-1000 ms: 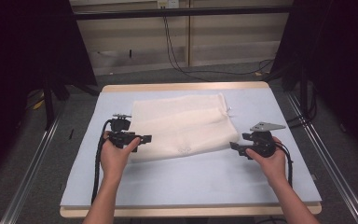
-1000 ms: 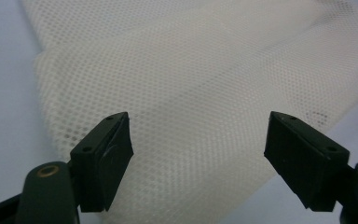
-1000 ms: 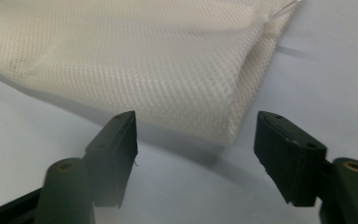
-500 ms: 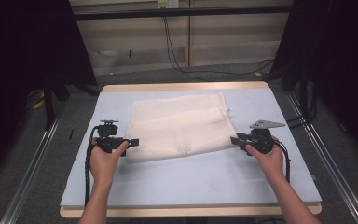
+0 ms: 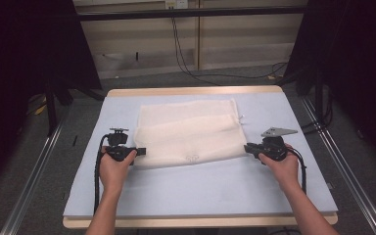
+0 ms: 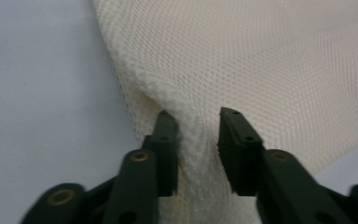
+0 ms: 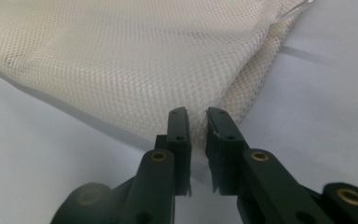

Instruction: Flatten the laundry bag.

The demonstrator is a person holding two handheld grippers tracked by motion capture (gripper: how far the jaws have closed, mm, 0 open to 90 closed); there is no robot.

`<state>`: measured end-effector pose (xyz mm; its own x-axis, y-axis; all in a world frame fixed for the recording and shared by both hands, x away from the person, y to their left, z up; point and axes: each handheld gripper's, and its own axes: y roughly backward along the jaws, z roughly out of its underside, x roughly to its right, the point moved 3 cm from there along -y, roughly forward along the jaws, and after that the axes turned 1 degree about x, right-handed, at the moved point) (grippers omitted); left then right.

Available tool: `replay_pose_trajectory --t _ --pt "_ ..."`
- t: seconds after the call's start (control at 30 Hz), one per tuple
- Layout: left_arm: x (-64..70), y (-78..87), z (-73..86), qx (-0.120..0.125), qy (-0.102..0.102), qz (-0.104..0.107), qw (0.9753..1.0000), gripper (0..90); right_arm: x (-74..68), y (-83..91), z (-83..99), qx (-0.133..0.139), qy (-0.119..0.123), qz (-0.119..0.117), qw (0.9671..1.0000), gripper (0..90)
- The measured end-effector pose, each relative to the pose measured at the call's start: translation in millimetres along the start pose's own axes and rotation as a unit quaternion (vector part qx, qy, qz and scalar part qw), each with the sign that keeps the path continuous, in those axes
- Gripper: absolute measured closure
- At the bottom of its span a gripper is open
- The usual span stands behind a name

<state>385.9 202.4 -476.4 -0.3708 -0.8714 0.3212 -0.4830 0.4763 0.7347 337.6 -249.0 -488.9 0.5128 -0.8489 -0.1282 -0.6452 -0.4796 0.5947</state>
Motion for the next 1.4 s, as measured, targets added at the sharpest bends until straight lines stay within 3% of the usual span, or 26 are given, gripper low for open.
replay_pose_trajectory --t 0.07,0.13,0.2,0.23,0.3,0.33,0.43,0.57,0.63,0.77,0.83,0.9,1.0,1.07,1.23,1.4 --pt "0.1 -1.8 -3.0 -0.004 0.01 0.003 0.9999 78.8 1.6 -0.9 -0.8 0.004 -0.007 0.0 1.0 84.5" --pt "-1.5 -4.4 -6.5 -0.008 -0.001 -0.002 1.0 78.9 3.1 -2.2 -1.7 0.002 -0.004 0.002 1.0 85.8" --pt "-2.9 -6.1 -9.5 -0.007 0.008 0.001 0.9999 78.7 4.4 -3.5 -2.8 0.002 -0.004 0.005 1.0 86.3" --pt "-3.6 -6.3 -10.3 -0.012 0.015 -0.001 0.9998 76.8 4.5 -4.3 -3.1 0.002 -0.004 0.004 1.0 86.5" --pt "-6.6 -5.3 -14.3 -0.002 0.008 -0.017 0.9998 59.2 4.2 -4.7 -3.4 0.001 0.0 0.005 1.0 86.5" --pt "-7.0 -5.2 -16.5 0.003 0.015 -0.017 0.9997 52.6 4.1 -4.6 -3.5 0.002 0.0 0.005 1.0 86.5" --pt "-10.3 -6.6 -24.8 0.021 0.028 -0.015 0.9993 45.8 4.5 -4.5 -3.5 0.002 0.0 0.003 1.0 86.5" --pt "-16.9 -12.9 -33.8 0.023 0.034 -0.011 0.9991 42.6 5.6 -5.6 -3.0 -0.002 0.0 0.0 1.0 86.4" --pt "-20.7 -16.4 -35.8 0.019 0.052 -0.003 0.9984 42.5 5.8 -5.9 -3.1 -0.002 -0.001 0.0 1.0 86.3" --pt "-27.8 -19.9 -39.4 0.034 0.05 0.0 0.9981 47.3 5.6 -6.3 -3.1 -0.002 -0.004 -0.001 1.0 86.3" --pt "-27.7 -20.2 -40.0 0.035 0.054 0.003 0.9979 55.0 5.6 -6.6 -3.2 -0.001 -0.006 -0.001 1.0 86.2" --pt "-25.7 -17.8 -39.2 0.033 0.06 0.015 0.9975 69.0 5.7 -6.9 -3.0 -0.002 -0.004 -0.001 1.0 86.0" --pt "-16.8 -9.3 -39.5 0.036 0.033 0.014 0.9987 77.8 5.0 -6.7 -2.7 -0.002 -0.003 0.001 1.0 85.8" --pt "-8.3 -3.0 -39.9 0.049 0.026 0.027 0.9981 80.8 4.6 -6.7 -2.7 -0.002 -0.003 0.002 1.0 85.7" --pt "8.7 10.6 -37.7 0.053 -0.013 0.041 0.9977 82.4 1.7 -6.7 -3.1 -0.002 -0.003 0.009 1.0 84.8" --pt "26.1 16.4 -31.6 0.058 -0.035 0.066 0.9955 83.1 0.6 -6.5 -3.4 -0.002 -0.001 0.013 0.9999 84.4"
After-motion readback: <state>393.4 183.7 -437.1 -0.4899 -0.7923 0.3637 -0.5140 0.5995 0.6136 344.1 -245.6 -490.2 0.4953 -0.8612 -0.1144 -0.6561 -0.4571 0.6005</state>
